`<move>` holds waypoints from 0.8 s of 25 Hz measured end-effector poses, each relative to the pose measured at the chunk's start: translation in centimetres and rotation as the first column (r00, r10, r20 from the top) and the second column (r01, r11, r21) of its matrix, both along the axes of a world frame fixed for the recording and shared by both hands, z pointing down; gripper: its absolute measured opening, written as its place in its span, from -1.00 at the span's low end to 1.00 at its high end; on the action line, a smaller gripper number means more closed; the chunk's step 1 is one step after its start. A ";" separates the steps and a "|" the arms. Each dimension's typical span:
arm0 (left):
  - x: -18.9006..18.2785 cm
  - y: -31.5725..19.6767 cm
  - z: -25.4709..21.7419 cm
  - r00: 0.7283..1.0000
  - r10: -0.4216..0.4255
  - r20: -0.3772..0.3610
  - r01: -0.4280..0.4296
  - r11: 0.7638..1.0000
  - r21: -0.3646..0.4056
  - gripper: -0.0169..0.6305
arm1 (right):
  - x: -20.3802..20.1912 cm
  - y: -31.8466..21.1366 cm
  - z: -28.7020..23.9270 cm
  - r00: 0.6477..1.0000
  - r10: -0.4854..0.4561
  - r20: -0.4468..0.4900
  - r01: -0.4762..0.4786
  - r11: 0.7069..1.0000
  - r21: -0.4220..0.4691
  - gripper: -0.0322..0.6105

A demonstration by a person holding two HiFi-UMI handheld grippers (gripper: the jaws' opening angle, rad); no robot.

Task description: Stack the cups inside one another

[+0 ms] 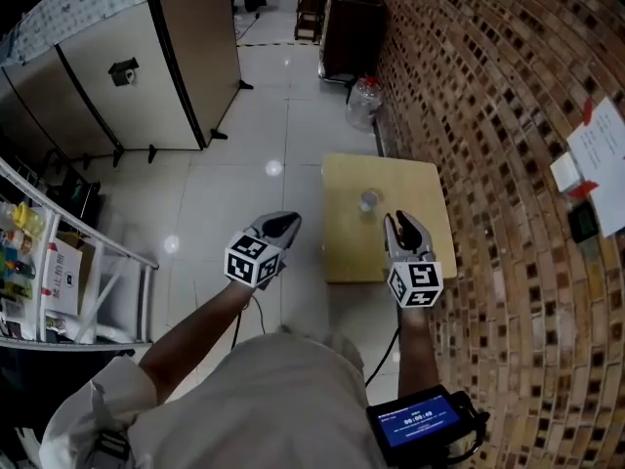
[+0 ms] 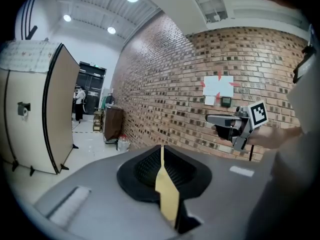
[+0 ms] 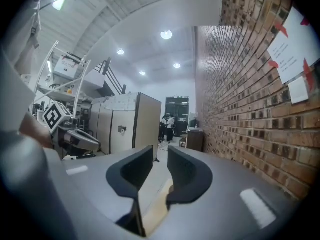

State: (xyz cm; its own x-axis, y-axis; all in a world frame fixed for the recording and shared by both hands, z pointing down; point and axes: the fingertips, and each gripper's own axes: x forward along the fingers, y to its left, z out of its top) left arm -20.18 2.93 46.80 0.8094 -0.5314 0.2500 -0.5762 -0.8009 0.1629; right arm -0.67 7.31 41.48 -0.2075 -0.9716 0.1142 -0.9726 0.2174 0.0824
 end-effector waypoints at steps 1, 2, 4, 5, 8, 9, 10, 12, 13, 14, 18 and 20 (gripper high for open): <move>0.0 0.5 0.1 1.000 -0.004 0.003 0.004 1.000 0.001 -0.83 | 0.0 0.4 0.2 1.000 -0.004 0.001 0.004 1.000 -0.002 -0.64; 0.1 1.0 0.2 1.000 -0.008 0.005 0.008 1.000 -0.001 -0.83 | 0.1 0.9 0.5 1.000 -0.006 0.003 0.006 1.000 -0.008 -0.64; 0.4 2.0 0.7 1.000 -0.019 0.011 0.020 1.000 -0.012 -0.83 | 0.6 1.9 1.2 1.000 -0.009 0.001 0.009 1.000 -0.022 -0.64; 0.7 2.6 1.0 1.000 -0.025 0.015 0.026 0.999 -0.019 -0.83 | 0.9 2.5 1.6 1.000 -0.011 -0.003 0.010 1.000 -0.029 -0.64; 1.5 4.6 1.8 0.999 -0.034 0.029 0.035 0.999 -0.039 -0.83 | 1.7 4.6 2.5 1.000 -0.021 -0.012 0.021 0.998 -0.051 -0.64; 1.9 5.2 2.1 0.999 -0.035 0.037 0.037 0.998 -0.042 -0.83 | 2.1 5.2 2.7 1.000 -0.026 -0.010 0.025 0.998 -0.055 -0.64; 2.3 5.6 2.3 0.998 -0.038 0.044 0.040 0.998 -0.043 -0.83 | 2.5 5.7 2.8 1.000 -0.030 -0.007 0.030 0.998 -0.057 -0.64; 3.2 6.5 2.6 0.997 -0.047 0.053 0.049 0.998 -0.045 -0.83 | 3.4 6.7 3.2 0.999 -0.038 -0.003 0.037 0.997 -0.062 -0.64; 3.6 7.1 2.7 0.997 -0.052 0.055 0.054 0.997 -0.049 -0.83 | 3.8 7.4 3.4 0.999 -0.042 -0.006 0.042 0.997 -0.070 -0.64; 4.1 7.8 2.8 0.997 -0.055 0.055 0.058 0.997 -0.053 -0.83 | 4.2 8.2 3.7 0.999 -0.049 -0.016 0.047 0.996 -0.081 -0.64; 5.8 10.3 3.6 0.996 -0.048 0.070 0.053 0.996 -0.072 -0.83 | 5.6 10.8 4.9 0.996 -0.062 -0.059 0.054 0.991 -0.122 -0.74; 6.7 11.4 3.9 0.996 -0.038 0.081 0.044 0.996 -0.076 -0.83 | 6.4 11.9 5.5 0.997 -0.055 -0.052 0.048 0.990 -0.133 -0.77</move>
